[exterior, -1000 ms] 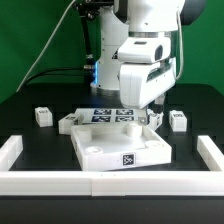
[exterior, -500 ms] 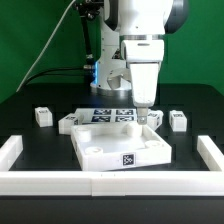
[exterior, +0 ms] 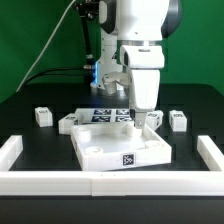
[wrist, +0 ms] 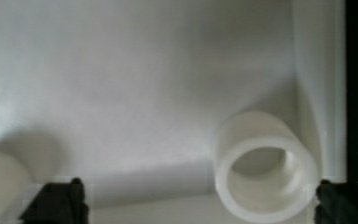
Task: Assemble one leg
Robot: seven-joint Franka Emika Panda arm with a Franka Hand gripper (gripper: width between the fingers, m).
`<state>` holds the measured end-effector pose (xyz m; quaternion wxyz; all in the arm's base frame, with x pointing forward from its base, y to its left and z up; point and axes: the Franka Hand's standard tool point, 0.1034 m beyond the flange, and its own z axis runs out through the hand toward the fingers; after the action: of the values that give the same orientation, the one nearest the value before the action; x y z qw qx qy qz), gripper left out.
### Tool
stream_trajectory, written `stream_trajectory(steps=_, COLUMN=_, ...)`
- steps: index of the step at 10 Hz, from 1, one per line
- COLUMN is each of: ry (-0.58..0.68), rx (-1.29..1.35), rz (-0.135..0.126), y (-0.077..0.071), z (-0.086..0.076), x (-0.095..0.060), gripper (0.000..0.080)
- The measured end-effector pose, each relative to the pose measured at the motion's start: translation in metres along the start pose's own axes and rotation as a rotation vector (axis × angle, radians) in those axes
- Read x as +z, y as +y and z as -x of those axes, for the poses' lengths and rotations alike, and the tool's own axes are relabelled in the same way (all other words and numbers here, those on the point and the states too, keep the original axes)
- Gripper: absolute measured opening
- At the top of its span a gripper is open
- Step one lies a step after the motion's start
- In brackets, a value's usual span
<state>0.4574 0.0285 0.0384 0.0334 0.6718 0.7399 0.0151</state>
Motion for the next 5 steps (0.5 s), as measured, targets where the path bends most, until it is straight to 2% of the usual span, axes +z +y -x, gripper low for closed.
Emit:
stream_trajectory(steps=2, ry=0.000, rx=-0.012, rz=-0.001, y=-0.001, z=0.002, x=0.001, gripper=0.0650)
stream_trajectory(steps=5, ry=0.001, rx=-0.062, rz=-0.011, y=-0.012, z=0.025, x=0.008, gripper=0.0650)
